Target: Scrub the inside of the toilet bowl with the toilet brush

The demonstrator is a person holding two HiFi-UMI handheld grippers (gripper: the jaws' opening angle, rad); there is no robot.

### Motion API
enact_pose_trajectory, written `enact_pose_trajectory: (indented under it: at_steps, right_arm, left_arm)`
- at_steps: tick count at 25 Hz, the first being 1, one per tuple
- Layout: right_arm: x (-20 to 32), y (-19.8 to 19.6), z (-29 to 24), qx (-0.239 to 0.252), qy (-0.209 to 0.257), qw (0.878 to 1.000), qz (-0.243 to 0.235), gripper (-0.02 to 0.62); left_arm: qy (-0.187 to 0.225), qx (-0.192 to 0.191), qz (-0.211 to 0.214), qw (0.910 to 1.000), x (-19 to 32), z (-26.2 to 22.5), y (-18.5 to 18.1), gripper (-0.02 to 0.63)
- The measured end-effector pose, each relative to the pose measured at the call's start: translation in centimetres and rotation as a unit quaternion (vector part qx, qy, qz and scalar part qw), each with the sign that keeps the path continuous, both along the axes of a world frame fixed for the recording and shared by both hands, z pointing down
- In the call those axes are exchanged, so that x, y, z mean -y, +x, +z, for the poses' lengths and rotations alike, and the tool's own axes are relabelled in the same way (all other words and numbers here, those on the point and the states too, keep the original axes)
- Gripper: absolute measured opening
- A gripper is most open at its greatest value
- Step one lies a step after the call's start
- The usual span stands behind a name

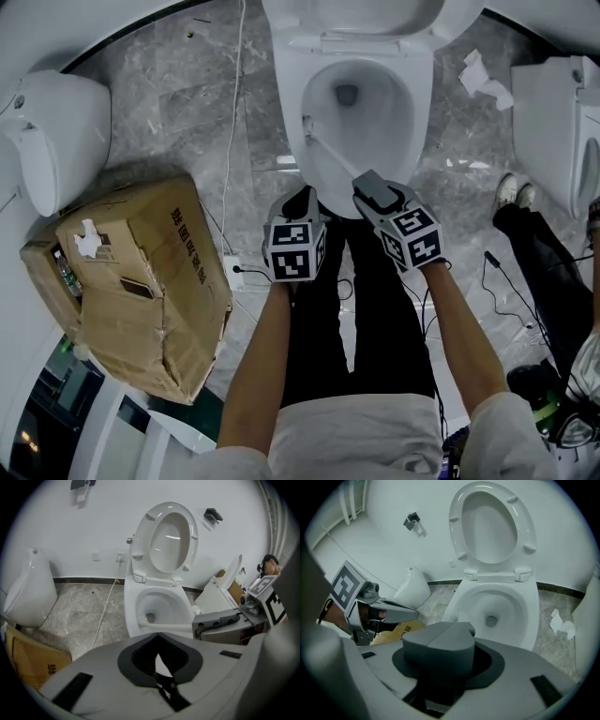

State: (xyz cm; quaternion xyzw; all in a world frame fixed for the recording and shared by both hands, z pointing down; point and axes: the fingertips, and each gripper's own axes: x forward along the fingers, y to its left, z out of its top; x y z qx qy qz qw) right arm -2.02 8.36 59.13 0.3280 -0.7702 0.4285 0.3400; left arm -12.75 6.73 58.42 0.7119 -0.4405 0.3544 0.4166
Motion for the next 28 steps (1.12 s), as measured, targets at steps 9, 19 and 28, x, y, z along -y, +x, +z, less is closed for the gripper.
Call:
enact_pose_trajectory:
  at_steps: [9,19,28]
  right_arm:
    - [2.4,0.3,-0.4,0.015,-0.004,1.000,0.005,0.221]
    - [4.4,0.5,-0.8,0.016,-0.001,1.000,-0.013,0.221]
    - [6.6,0.8,-0.8,0.018,0.002,1.000,-0.001,0.215]
  left_arm:
    - [0.000,-0.001,-0.005,1.0000,2.1,0.1,1.3,0.026]
    - [-0.003,-0.017,-0.034,0.9993,3.9,0.4,1.0,0.026]
    - [-0.008,-0.038,-0.077,0.9963,4.5,0.5,-0.1,0.026]
